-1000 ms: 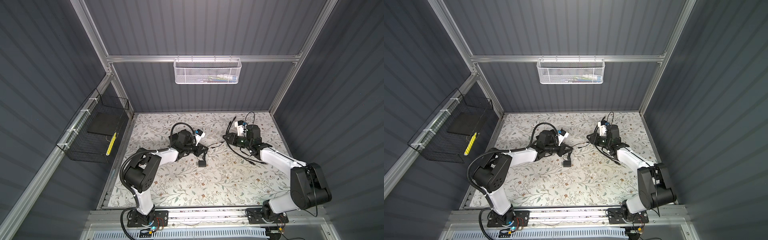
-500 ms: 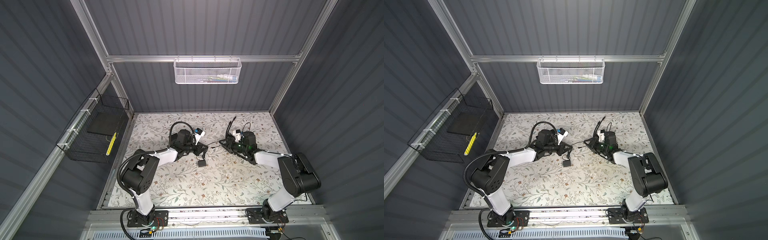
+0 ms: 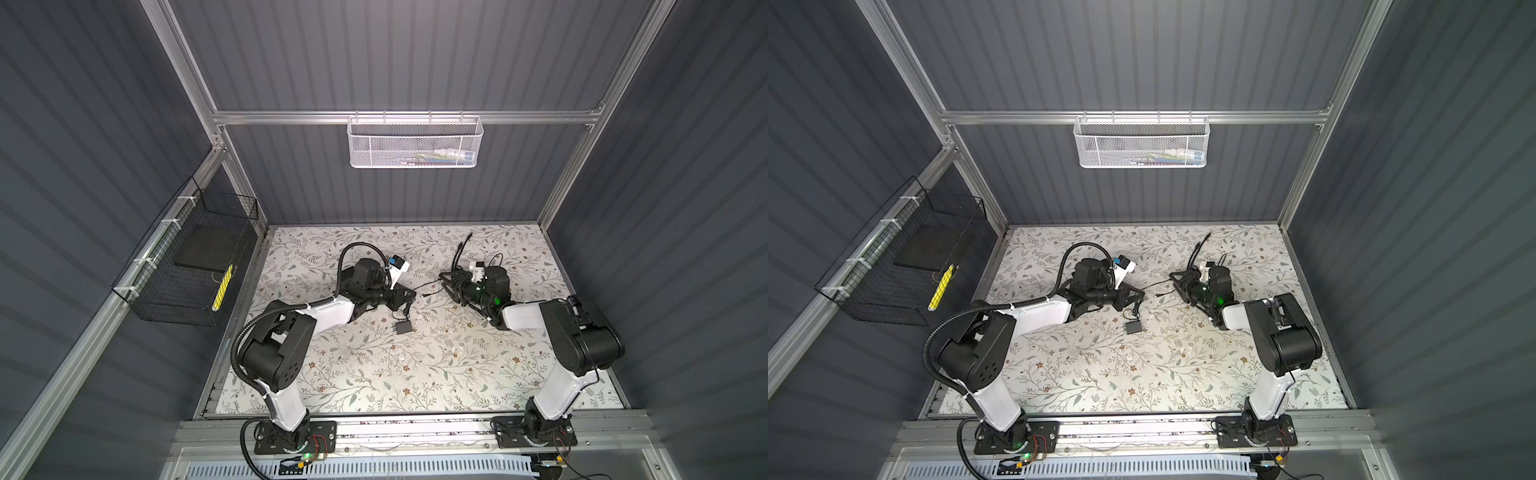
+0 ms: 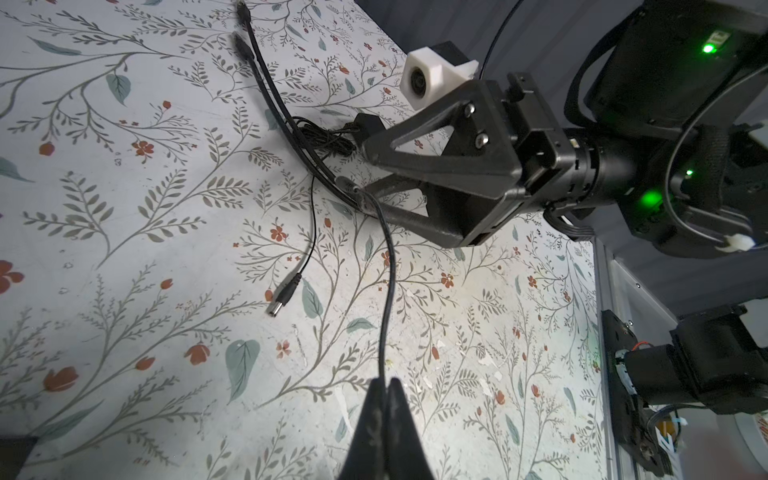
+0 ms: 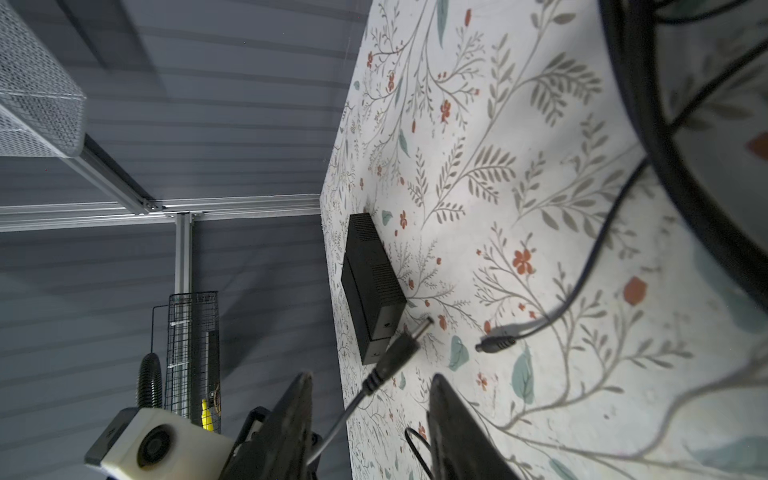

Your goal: Insert the plug into the switch port

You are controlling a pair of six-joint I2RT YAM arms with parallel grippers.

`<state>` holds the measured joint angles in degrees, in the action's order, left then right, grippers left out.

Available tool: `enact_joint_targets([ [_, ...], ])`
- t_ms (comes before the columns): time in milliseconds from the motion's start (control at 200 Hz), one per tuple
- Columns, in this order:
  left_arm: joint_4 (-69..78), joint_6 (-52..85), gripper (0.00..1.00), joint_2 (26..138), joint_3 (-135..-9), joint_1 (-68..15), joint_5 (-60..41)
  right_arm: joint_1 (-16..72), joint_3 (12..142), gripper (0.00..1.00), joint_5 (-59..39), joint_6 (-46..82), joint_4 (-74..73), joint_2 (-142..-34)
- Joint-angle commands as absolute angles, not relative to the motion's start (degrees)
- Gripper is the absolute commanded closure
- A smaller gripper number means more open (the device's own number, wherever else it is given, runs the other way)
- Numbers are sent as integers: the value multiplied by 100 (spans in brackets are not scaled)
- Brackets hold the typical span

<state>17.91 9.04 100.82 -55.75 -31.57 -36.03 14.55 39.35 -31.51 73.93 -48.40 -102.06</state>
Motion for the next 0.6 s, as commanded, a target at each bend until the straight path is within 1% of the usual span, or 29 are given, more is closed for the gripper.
enact_joint_targets([
  [0,1727,794,100,9927,-5540,-3164,-3709,1424,3847,52,-3093,7900,-5569,-10459],
  [360,1659,738,100,9859,-5551,-3164,-3741,1511,3907,52,-2943,8194,-5884,-10763],
  [460,1663,755,100,9900,-5565,-3164,-3787,1545,3995,53,-2962,8294,-5969,-10833],
  [595,1696,776,100,9896,-5564,-3165,-3798,1608,4108,57,-2953,8417,-6059,-10977],
])
